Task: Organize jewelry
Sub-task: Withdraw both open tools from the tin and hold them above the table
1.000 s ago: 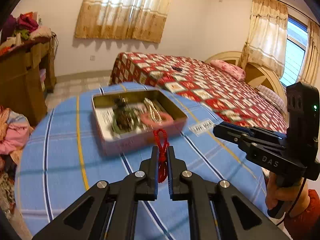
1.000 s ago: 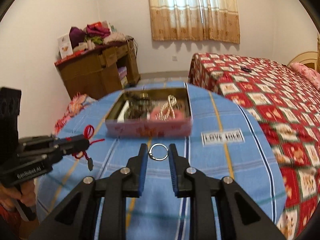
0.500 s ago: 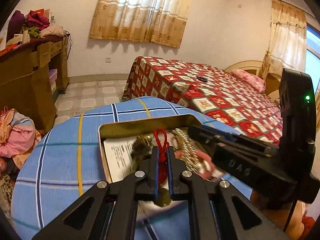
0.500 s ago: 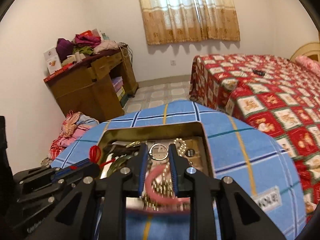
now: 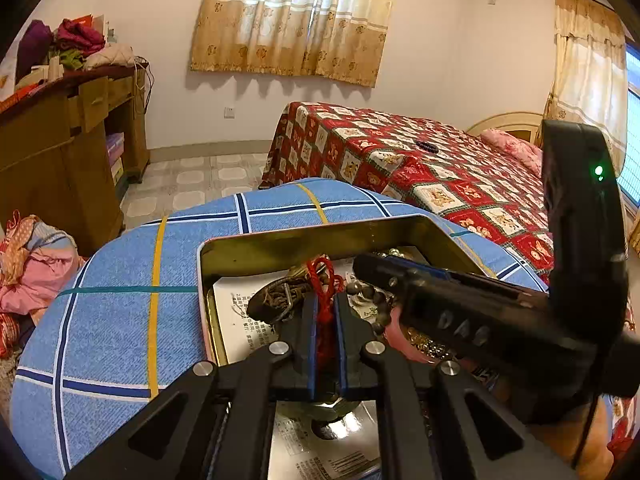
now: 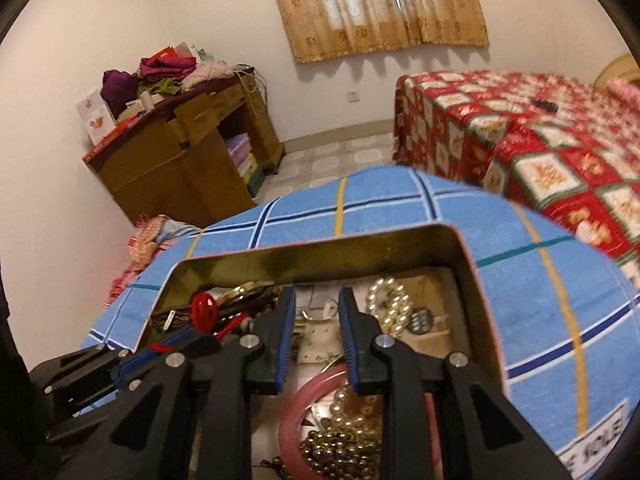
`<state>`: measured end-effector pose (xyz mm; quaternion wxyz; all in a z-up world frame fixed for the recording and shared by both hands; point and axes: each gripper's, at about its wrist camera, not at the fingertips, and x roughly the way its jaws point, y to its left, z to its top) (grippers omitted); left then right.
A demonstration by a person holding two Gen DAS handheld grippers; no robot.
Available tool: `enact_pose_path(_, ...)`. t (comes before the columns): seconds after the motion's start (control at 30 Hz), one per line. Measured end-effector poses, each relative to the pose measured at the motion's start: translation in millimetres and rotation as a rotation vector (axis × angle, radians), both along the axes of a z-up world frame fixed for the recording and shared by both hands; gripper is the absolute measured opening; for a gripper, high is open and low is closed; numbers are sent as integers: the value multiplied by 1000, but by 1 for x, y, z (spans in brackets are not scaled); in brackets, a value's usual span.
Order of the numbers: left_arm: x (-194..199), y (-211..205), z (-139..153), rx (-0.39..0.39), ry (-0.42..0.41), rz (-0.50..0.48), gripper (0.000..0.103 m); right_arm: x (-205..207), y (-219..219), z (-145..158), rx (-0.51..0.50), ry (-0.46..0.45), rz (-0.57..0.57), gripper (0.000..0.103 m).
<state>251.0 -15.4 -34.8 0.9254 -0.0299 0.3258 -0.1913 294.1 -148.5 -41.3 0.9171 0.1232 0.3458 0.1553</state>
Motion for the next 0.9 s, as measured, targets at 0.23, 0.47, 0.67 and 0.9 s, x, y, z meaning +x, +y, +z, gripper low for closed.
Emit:
enact_pose_path(0.23,-11,-9,4,49,-53,8,74,-36,-26,34,97,-173,-130,66)
enact_pose_path(0.47,-33,4,5,15,-42,93,74,-82,-39,44,46,-224,-265,77)
enact_pose_path(0.67,-64,0,8,53,-45,114,74,-112,-41,45,-17,-221,-300,79)
enact_pose_path(0.9,-93,-6,13,89,-22,133,74,-145,-39,46,-52,-233,-323,84)
